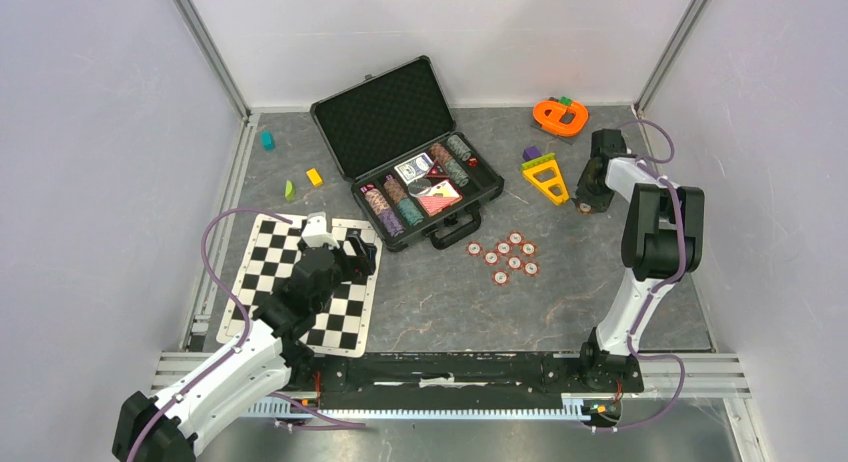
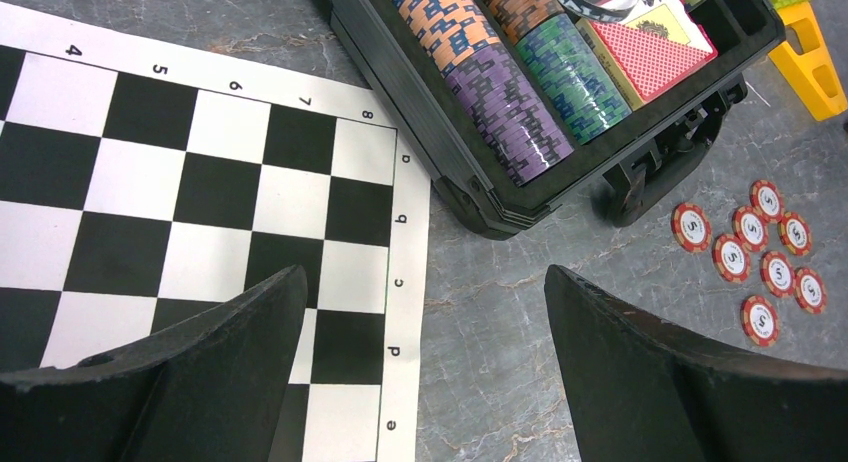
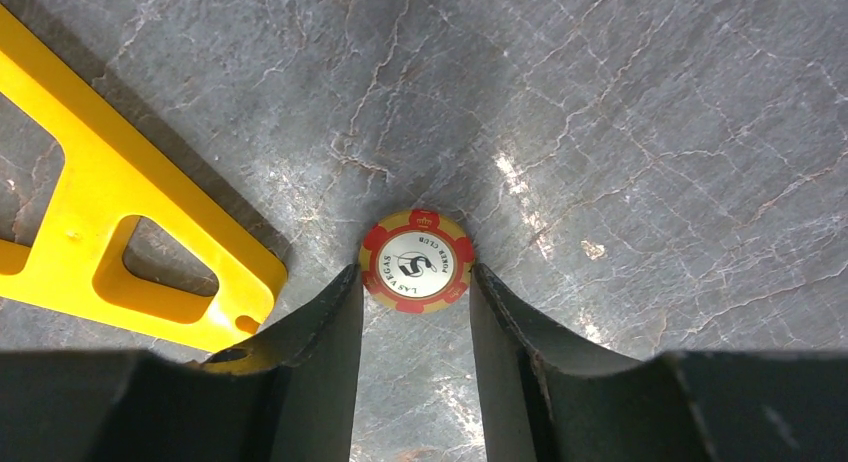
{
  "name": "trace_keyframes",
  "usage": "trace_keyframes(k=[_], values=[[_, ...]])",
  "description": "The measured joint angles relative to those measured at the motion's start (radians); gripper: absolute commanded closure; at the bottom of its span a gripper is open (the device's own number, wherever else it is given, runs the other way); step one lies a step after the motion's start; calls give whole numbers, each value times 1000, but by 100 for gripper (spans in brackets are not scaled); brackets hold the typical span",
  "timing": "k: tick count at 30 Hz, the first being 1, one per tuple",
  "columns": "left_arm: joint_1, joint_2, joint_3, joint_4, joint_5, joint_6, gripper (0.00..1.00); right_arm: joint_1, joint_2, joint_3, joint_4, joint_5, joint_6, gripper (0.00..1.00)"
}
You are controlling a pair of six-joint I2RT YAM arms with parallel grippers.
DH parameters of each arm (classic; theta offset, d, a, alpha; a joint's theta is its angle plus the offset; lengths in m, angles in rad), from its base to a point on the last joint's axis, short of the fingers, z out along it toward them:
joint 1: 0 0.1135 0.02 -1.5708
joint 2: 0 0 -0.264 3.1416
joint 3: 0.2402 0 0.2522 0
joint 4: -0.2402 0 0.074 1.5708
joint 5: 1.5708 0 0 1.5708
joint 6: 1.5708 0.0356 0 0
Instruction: Pack up texas hold em set
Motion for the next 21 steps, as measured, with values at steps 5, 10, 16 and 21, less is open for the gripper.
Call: trace_keyframes(k=[5,10,16,21], values=[[0,0,0,0,-1,0,6,6,4,8,-9,12,-5,57],[0,0,0,0,-1,0,6,19,-5,6,-13,23,-8,57],[0,4,0,0,0,0,6,66,-100,-70,-37,24,-18,53],[0,8,0,0,1,0,6,111,-177,-116,-53,36,-41,28]])
